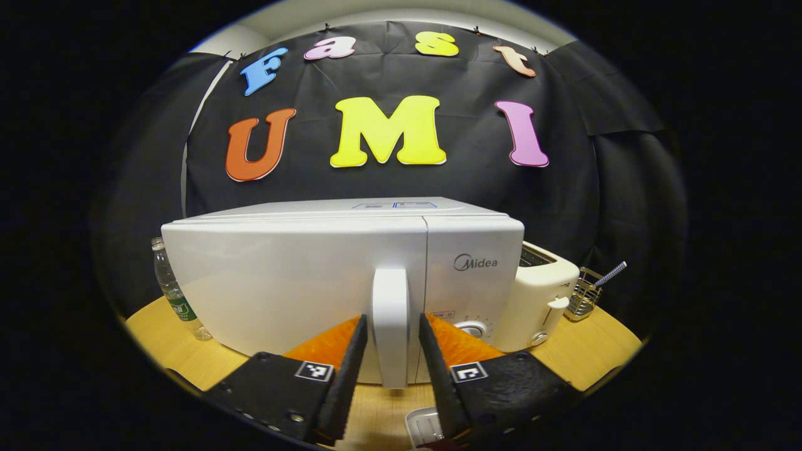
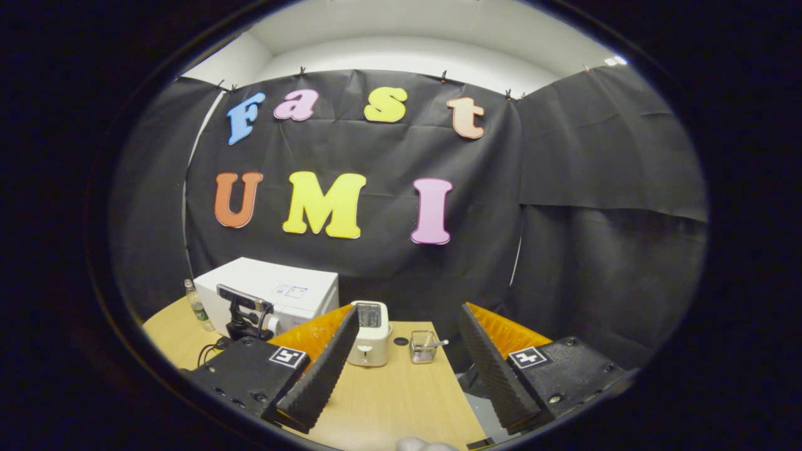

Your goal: Open the microwave oven with the left hand, put the food in, and close the microwave oven.

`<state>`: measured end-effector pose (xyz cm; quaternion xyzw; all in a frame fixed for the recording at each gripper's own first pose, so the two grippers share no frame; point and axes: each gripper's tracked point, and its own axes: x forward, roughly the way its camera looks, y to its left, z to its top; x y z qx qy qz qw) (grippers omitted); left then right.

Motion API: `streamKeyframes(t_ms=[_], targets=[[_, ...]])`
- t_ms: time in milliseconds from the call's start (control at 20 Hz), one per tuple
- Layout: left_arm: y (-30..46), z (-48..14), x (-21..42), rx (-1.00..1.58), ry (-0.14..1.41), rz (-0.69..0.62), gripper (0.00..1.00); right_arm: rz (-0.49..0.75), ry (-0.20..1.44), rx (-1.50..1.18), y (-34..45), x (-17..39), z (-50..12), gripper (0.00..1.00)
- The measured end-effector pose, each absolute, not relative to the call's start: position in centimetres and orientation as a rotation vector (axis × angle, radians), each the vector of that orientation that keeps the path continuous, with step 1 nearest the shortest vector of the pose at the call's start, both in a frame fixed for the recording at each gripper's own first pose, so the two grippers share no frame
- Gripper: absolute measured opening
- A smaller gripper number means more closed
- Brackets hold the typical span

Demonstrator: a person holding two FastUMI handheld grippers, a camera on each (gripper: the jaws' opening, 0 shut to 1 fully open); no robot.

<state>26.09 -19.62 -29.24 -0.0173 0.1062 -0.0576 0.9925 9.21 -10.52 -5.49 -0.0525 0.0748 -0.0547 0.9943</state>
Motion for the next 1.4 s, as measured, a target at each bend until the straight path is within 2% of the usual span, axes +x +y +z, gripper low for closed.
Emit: streamKeyframes(t_ms=[50, 100, 150, 200, 250, 300, 350, 400, 500, 550, 600, 850, 1000, 1050, 1100, 1150, 1200, 1300, 1350, 1400], targets=[[-19.3, -29.5, 25.8, -0.028, 0.228, -0.111, 0.45, -0.106, 0.151, -0.11, -10.5, 9.2, -5.7, 1.0], [-19.3, -29.4, 25.7, -0.024, 0.22, -0.119, 0.17, -0.104, 0.149, -0.118, -10.5, 9.3, -5.6, 1.0], [-19.4, -29.2, 25.8, -0.03, 0.211, -0.13, 0.29, -0.104, 0.147, -0.124, -10.7, 9.3, -5.6, 1.0], [-19.4, -29.4, 25.8, -0.037, 0.223, -0.129, 0.24, -0.102, 0.146, -0.125, -10.6, 9.3, -5.5, 1.0], [-19.1, -29.6, 25.6, -0.037, 0.237, -0.122, 0.24, -0.099, 0.146, -0.121, -10.6, 9.3, -5.7, 0.96], [-19.1, -29.5, 25.7, -0.031, 0.24, -0.116, 0.19, -0.102, 0.151, -0.123, -10.6, 9.3, -5.9, 0.96], [-19.2, -29.5, 25.7, -0.032, 0.235, -0.113, 0.19, -0.105, 0.165, -0.132, -10.7, 9.3, -6.4, 1.0], [-19.3, -29.6, 25.6, -0.029, 0.237, -0.113, 0.14, -0.101, 0.182, -0.14, -10.6, 9.2, -6.8, 1.0], [-19.0, -29.5, 25.5, -0.031, 0.233, -0.108, 0.14, -0.089, 0.186, -0.146, -10.2, 8.9, -6.7, 1.0], [-19.0, -29.6, 25.6, -0.03, 0.239, -0.113, 0.09, -0.088, 0.176, -0.149, -10.3, 8.8, -6.2, 0.96], [-19.1, -29.7, 25.5, -0.033, 0.24, -0.12, 0.09, -0.085, 0.166, -0.155, -10.1, 8.7, -5.8, 1.0], [-18.9, -29.5, 23.7, -0.031, 0.239, -0.162, 0.1, -0.074, 0.143, -0.169, -9.5, 8.1, -5.1, 1.0], [-17.5, -29.8, 19.9, 0.02, 0.223, -0.209, 0.1, -0.062, 0.143, -0.153, -8.8, 7.7, -5.2, 1.0], [-17.0, -30.0, 18.6, 0.009, 0.234, -0.225, 0.1, -0.058, 0.143, -0.147, -8.5, 7.6, -5.4, 0.96], [-16.5, -30.1, 17.4, 0.002, 0.242, -0.235, 0.1, -0.05, 0.146, -0.137, -8.0, 7.4, -5.6, 1.0], [-15.9, -30.0, 16.4, 0.009, 0.247, -0.239, 0.1, -0.043, 0.151, -0.13, -7.5, 7.3, -6.0, 0.96], [-15.2, -30.0, 15.4, 0.02, 0.248, -0.24, 0.1, -0.032, 0.157, -0.121, -6.8, 7.2, -6.3, 1.0], [-13.9, -30.2, 13.5, 0.014, 0.263, -0.243, 0.1, -0.012, 0.161, -0.108, -5.4, 6.6, -6.7, 1.0], [-13.1, -30.2, 12.5, 0.012, 0.273, -0.245, 0.1, -0.002, 0.159, -0.109, -4.6, 6.4, -6.7, 0.96], [-12.4, -30.3, 11.6, 0.015, 0.278, -0.244, 0.09, 0.008, 0.155, -0.112, -3.9, 6.2, -6.6, 1.0]])
